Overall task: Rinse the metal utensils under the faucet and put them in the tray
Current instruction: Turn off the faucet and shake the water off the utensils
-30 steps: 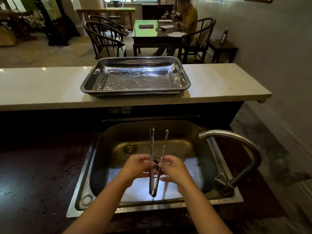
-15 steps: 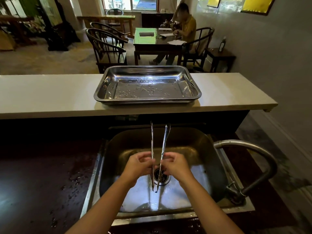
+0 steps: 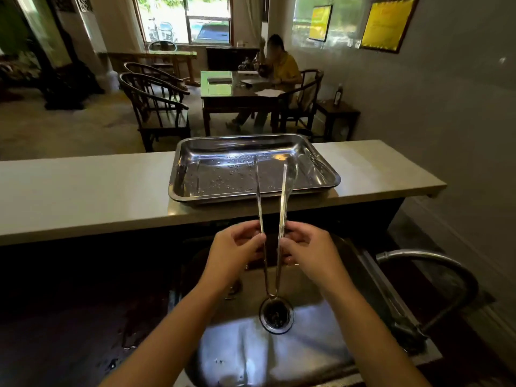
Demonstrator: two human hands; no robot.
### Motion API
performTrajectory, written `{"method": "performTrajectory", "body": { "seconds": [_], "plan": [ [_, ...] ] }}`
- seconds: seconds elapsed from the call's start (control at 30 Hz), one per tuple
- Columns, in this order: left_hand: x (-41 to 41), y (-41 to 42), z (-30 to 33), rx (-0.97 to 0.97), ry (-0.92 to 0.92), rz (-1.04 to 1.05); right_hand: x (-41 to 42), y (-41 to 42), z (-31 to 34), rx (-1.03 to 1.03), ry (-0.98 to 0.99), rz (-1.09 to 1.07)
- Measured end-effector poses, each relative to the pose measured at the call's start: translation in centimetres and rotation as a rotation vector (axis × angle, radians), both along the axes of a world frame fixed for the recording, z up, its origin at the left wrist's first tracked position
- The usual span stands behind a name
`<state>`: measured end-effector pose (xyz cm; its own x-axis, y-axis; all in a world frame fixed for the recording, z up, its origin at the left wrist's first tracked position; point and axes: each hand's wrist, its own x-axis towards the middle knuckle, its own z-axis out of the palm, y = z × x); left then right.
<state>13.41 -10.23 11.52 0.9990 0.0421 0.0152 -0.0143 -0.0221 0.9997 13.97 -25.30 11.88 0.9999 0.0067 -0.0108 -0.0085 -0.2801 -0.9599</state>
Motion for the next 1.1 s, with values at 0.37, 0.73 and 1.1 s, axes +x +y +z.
{"method": "performTrajectory", "body": {
  "seconds": [0.37, 0.73, 1.1],
  "plan": [
    [12.0, 1.8, 9.8, 0.084, -0.042, 0.076, 12.0, 2.3, 11.6, 0.008, 0.031, 0.104],
    [21.3, 1.8, 7.1, 0.259, 0.069, 0.229, 22.9, 3.2, 8.5, -0.066, 0.182, 0.136],
    [24.0, 1.7, 1.7, 0.328, 0.223, 0.246, 25.6, 3.4, 3.2, -0.188, 0.257, 0.131]
  ]
}}
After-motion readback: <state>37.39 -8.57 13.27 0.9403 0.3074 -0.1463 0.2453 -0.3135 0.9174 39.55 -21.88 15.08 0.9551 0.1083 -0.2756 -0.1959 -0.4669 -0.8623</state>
